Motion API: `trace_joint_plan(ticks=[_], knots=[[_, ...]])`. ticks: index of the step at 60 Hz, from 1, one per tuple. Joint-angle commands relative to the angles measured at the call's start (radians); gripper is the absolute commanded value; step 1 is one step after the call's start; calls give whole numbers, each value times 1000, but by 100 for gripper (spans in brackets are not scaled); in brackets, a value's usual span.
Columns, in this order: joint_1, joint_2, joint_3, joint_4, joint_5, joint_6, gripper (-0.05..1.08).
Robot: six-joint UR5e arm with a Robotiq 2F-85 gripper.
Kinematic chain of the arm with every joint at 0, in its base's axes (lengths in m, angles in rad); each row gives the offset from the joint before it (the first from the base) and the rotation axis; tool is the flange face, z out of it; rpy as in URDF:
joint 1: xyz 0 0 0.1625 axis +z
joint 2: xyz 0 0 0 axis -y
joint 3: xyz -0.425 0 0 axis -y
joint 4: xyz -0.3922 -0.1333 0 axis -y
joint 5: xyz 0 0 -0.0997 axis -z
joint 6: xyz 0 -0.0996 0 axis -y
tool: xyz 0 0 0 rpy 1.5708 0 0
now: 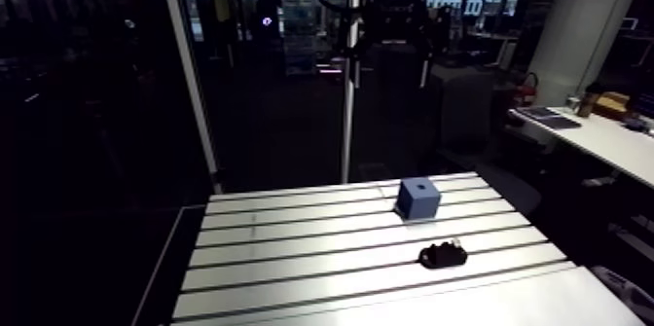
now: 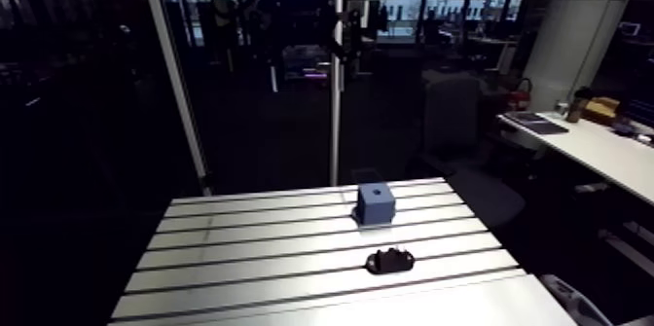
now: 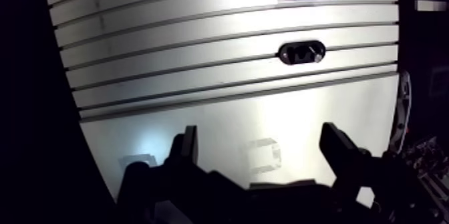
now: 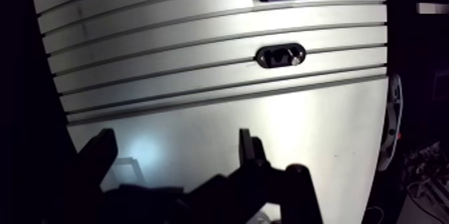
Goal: Pick up the M10 bolt and insert it into the hex recess until seated.
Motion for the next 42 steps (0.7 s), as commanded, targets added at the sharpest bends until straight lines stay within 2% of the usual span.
trace_joint_plan(ticks=[1, 27, 42], knots=[[25, 78, -32, 2, 9, -15, 1], [25, 80, -31, 2, 8, -14, 1], [20, 74, -31, -3, -2, -15, 1]])
